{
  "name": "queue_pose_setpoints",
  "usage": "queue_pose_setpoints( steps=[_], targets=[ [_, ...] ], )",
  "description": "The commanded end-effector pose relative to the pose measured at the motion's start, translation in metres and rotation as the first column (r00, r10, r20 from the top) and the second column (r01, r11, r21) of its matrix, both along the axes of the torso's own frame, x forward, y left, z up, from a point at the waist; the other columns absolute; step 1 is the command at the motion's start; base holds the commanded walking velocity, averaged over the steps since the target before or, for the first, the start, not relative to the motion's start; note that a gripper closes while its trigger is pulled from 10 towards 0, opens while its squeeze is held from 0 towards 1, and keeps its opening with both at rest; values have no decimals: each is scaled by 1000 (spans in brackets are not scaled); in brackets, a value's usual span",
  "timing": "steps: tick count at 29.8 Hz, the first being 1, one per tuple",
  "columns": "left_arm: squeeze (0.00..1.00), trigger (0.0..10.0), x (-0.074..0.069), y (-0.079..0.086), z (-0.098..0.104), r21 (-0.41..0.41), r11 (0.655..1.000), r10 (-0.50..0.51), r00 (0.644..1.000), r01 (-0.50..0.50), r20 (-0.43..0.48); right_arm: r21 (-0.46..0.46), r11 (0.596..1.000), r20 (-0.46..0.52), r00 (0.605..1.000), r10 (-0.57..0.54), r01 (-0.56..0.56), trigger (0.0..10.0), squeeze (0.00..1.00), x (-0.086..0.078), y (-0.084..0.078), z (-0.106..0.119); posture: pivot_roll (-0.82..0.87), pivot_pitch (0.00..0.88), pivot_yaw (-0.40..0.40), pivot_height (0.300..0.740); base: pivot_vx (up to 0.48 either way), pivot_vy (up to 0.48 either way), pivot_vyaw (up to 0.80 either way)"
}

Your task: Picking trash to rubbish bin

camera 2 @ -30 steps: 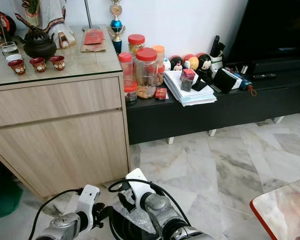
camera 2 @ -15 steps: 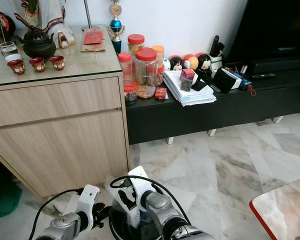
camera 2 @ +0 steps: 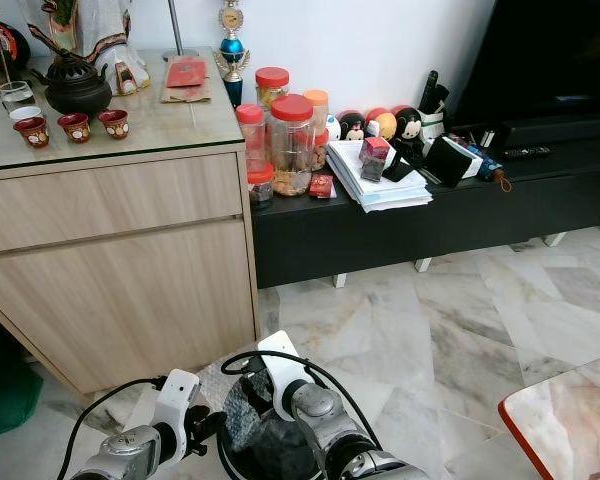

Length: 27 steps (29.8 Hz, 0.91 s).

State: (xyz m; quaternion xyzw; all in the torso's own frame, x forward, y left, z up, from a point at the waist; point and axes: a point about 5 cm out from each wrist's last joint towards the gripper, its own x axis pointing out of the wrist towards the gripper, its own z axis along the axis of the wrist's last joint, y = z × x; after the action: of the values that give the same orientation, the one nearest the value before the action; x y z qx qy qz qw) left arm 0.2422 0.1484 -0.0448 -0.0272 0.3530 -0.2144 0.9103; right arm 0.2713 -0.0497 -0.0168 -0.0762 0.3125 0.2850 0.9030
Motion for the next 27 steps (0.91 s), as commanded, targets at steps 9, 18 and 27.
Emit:
queue_pose_setpoints(
  steps=[9, 18, 27],
  targets=[
    [0, 10000, 1, 38, 0, 124, 965, 231, 973, -233, 23, -20, 986, -66, 984, -165, 164, 10000, 0, -12, -38, -19, 147, 0, -54, 740, 0, 0, 0],
    [0, 10000, -8, 58, -4, 188, 920, 346, 938, -344, 20, -64, 950, -109, 944, -311, 306, 10000, 0, -27, -79, -34, 128, 0, -48, 740, 0, 0, 0],
    [0, 10000, -23, 75, -11, 254, 860, 451, 892, -442, 27, -59, 914, -168, 898, -406, 402, 10000, 0, -46, -92, -46, 115, 0, -40, 740, 0, 0, 0]
  ],
)
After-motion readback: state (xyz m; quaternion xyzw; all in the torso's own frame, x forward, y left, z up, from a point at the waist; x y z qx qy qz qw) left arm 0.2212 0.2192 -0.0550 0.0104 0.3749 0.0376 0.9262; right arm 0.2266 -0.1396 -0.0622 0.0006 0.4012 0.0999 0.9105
